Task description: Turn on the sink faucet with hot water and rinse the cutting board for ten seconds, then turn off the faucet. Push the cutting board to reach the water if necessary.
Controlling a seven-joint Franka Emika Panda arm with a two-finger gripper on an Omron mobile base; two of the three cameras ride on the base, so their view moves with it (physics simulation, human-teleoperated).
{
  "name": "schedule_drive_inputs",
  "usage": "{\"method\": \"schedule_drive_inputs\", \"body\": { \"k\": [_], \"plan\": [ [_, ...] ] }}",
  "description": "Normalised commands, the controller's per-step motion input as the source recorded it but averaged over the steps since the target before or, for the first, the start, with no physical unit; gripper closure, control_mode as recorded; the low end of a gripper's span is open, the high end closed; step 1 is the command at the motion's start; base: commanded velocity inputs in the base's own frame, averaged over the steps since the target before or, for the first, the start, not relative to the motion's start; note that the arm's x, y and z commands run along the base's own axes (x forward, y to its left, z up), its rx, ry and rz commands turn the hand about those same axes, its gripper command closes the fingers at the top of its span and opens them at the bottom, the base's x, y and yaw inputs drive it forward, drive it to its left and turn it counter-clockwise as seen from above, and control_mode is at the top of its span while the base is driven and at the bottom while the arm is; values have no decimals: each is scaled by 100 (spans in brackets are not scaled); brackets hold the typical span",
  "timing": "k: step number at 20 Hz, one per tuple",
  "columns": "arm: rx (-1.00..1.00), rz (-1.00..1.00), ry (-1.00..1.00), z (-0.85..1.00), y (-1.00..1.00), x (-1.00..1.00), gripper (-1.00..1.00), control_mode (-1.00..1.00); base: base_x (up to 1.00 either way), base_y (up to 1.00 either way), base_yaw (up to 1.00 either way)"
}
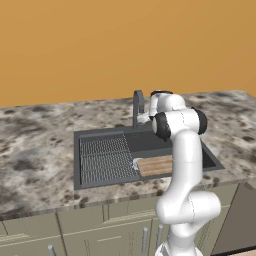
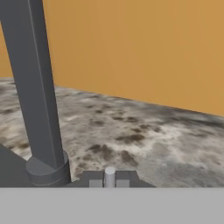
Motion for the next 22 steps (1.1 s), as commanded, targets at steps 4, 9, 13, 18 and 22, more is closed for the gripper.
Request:
{"method": "schedule_drive_inputs", "body": {
  "k": [4, 9, 13, 18, 22],
  "plan": [
    [0, 0, 0, 0, 0, 0, 100, -100, 0, 0, 0],
    [0, 0, 0, 0, 0, 0, 100, -100, 0, 0, 0],
    [0, 0, 0, 0, 0, 0, 100, -100, 0, 0, 0],
    [0, 0, 0, 0, 0, 0, 100, -100, 0, 0, 0],
    [0, 0, 0, 0, 0, 0, 100, -100, 0, 0, 0]
  ]
}}
